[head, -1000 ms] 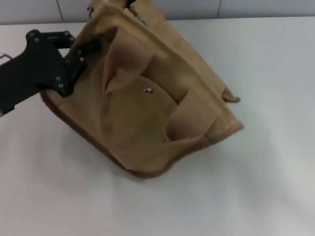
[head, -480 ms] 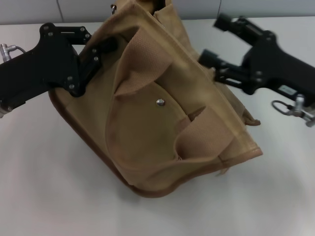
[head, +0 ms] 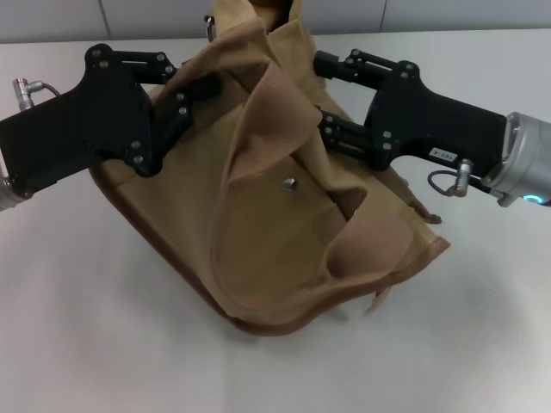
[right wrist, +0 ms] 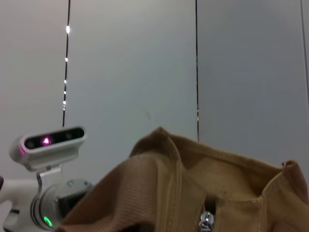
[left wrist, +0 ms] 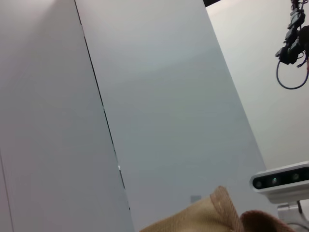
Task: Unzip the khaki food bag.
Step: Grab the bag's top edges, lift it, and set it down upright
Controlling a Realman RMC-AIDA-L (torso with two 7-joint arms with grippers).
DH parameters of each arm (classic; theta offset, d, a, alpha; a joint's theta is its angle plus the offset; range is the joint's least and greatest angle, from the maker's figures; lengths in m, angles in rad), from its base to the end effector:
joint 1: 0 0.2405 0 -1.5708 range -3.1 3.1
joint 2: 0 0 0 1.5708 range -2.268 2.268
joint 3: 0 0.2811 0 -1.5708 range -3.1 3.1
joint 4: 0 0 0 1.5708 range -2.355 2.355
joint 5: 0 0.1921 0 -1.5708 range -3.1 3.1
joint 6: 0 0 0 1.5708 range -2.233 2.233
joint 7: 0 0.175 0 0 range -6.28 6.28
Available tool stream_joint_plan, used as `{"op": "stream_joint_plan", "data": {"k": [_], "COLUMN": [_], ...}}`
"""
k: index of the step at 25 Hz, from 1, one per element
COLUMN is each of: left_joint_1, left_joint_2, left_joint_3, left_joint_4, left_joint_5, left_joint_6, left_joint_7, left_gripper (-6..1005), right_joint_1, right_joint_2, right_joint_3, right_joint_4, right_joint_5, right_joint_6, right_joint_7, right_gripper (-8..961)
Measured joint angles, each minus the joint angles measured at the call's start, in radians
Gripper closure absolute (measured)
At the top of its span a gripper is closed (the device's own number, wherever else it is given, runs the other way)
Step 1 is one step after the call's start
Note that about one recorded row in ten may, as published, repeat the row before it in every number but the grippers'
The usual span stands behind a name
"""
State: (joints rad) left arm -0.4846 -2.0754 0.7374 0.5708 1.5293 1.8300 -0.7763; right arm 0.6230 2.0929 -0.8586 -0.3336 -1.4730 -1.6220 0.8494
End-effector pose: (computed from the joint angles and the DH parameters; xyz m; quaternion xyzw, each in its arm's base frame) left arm -0.2042 0.3138 0.0024 -0.8683 0.0827 -0.4368 0.2200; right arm 0.1826 0.3421 -0.0542 -0.8850 0.0370 0.4327 0.1676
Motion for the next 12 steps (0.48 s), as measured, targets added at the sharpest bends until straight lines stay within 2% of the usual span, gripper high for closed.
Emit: {"op": "stream_joint_plan", "data": {"k": [6,11,12], "left_joint_1": [-0.002,-0.005,-0.005], "left_joint_2": [0.000,0.001,0.001], "left_joint_3": [0.016,0.019,0.019], "left_joint_4": [0.001,0.001,0.001], "left_joint_5": [-0.012,-0.014,-0.014], "left_joint_6": [0.008,0.013,0.013], "left_joint_7": [0.000,0.000,0.000], "left_gripper": [930,930,930], "right_joint_1": [0.017,-0.015,-0.015], "right_joint_2": [-0.001,-0.001,-0.001], "right_joint_3": [-0.047,-0.133,-0.133], "right_joint_4": [-0.015,-0.078,-0.078], "right_joint_5": [-0.002,0.002,0.002], "right_joint_6": [0.040,0.030,0.030], "right_joint_7": [-0.006,-0.089,-0.089], "right_gripper": [340,577,578]}}
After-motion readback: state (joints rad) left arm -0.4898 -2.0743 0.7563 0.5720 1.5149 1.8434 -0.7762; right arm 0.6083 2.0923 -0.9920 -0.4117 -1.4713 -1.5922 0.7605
